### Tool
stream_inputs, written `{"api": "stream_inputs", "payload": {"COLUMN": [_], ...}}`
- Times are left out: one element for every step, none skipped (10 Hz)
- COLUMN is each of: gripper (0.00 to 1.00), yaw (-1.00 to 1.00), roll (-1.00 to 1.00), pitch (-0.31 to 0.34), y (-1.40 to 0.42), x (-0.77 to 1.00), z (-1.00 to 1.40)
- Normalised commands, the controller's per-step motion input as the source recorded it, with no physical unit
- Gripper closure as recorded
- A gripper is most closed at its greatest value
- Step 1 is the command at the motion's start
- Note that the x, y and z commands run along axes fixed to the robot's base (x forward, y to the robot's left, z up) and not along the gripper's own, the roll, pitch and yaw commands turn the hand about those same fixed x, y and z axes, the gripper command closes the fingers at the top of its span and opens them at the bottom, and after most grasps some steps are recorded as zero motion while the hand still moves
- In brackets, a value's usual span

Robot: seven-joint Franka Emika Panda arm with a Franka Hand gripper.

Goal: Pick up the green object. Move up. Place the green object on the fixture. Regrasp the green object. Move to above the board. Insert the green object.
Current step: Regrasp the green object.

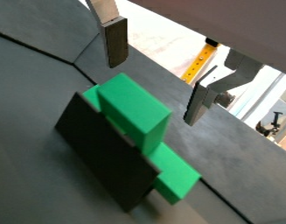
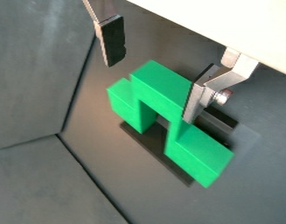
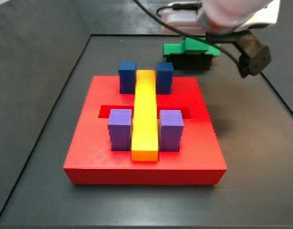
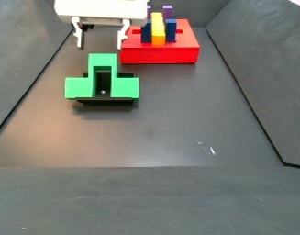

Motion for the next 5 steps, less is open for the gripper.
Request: {"api": "stream_inputs", "payload": {"gripper": [0.0, 0.0, 0.0, 0.0, 0.0], "yaw": [0.0, 0.06, 0.06, 0.03, 0.02], "roll": [0.0, 0.08, 0.11, 0.13, 0.13], "pitch": [-0.034, -0.089, -0.089, -0.071, -0.06], "y": [0.0, 0.0, 0.0, 0.0, 0.0], "x": [-0.23, 0.0, 0.09, 0.09, 0.11], "z": [-0.21, -0.25, -0.23, -0.21, -0.19]}}
